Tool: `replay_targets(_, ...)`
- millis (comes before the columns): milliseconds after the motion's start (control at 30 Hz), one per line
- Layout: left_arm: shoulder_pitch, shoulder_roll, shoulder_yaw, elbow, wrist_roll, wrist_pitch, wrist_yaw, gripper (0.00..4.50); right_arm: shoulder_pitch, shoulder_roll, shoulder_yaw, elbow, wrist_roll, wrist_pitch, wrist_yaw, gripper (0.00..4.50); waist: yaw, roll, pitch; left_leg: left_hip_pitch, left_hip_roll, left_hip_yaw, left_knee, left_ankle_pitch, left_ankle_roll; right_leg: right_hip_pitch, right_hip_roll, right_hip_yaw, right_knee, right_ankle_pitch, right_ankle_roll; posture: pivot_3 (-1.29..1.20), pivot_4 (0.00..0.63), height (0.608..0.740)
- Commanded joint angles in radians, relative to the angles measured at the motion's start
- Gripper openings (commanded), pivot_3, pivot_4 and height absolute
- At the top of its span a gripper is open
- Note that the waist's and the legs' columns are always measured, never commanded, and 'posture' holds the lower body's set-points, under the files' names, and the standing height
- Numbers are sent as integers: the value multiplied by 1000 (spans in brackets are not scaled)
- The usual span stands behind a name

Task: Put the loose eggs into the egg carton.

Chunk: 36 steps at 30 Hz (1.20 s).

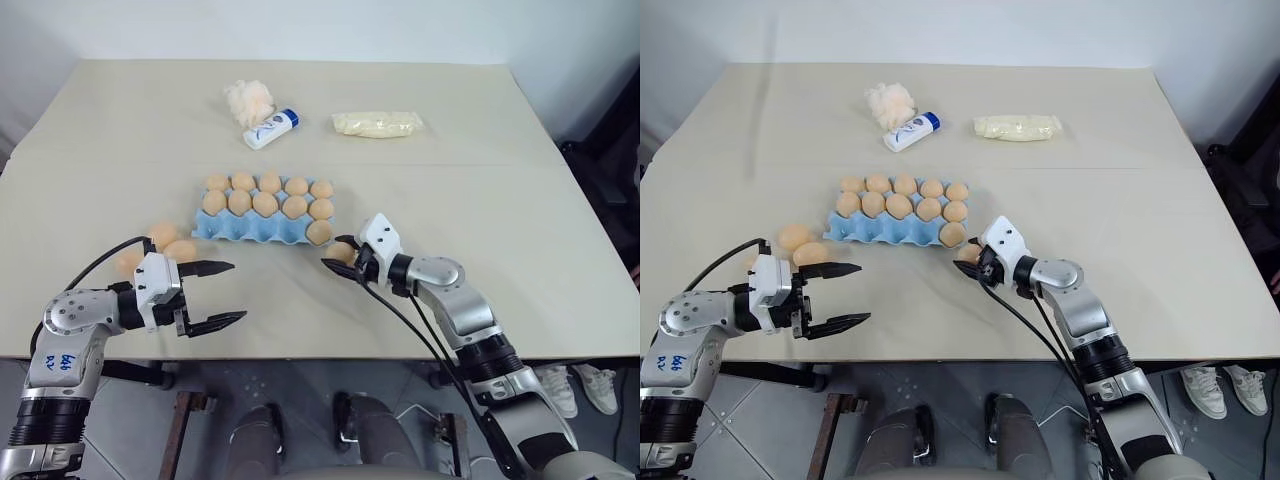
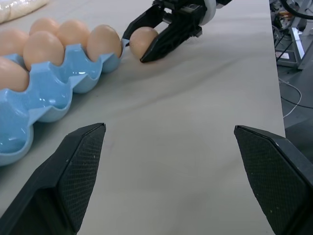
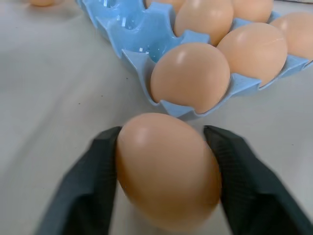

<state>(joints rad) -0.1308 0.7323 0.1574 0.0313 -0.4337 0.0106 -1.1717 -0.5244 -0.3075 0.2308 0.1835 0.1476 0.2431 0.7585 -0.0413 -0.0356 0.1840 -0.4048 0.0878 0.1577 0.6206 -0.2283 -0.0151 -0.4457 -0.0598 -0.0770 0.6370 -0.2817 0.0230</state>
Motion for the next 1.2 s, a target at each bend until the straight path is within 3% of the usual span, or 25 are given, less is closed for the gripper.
replay_targets(33, 13, 0, 31, -24, -12, -8, 13, 4500, 14, -23, -27, -73, 23, 9, 26, 1865, -1, 0, 0, 0, 0, 0, 0, 0, 0, 0, 0, 0, 0, 0, 0, 0, 150, 740)
replay_targets(167, 43, -2, 68, -26, -23, -5, 46, 4500, 7, -66, -55, -201, 93, 100, 81, 1865, -8, 0, 0, 0, 0, 0, 1, 0, 0, 0, 0, 0, 1, 0, 0, 0, 150, 740)
replay_targets(333, 74, -11, 110, -21, -27, 2, 88, 4500, -102, -21, -58, -257, 162, 241, 61, 1865, -20, 0, 0, 1, 1, 0, 1, 0, 0, 0, 0, 1, 3, 0, -1, 0, 150, 740)
replay_targets(667, 120, -68, 135, -53, -24, 9, 193, 4500, -393, 233, 44, 262, -33, 18, -69, 1865, -18, 0, 0, -1, 1, 0, 2, 0, -1, -2, -1, 0, 5, -1, -3, 0, 150, 740)
replay_targets(800, 159, -77, 155, -87, -27, 11, 225, 4500, -443, 277, 33, 408, -66, -69, -80, 3064, -22, 0, 0, 0, 1, 1, 1, 0, -1, -2, -1, 0, 5, -1, -3, 0, 150, 740)
replay_targets(933, 190, -82, 174, -111, -31, 14, 252, 4500, -418, 244, 16, 360, -59, -97, -31, 4448, -21, 0, 0, 0, 2, 0, 1, -1, -2, -2, -1, 0, 5, -1, -3, 0, 150, 740)
replay_targets(1200, 237, -110, 280, -118, -34, 19, 363, 4500, -100, -5, -95, -72, 176, -140, 305, 4482, -11, 0, 0, -1, 2, -2, 0, -2, -1, 0, -1, -2, 1, -1, -2, 0, 150, 740)
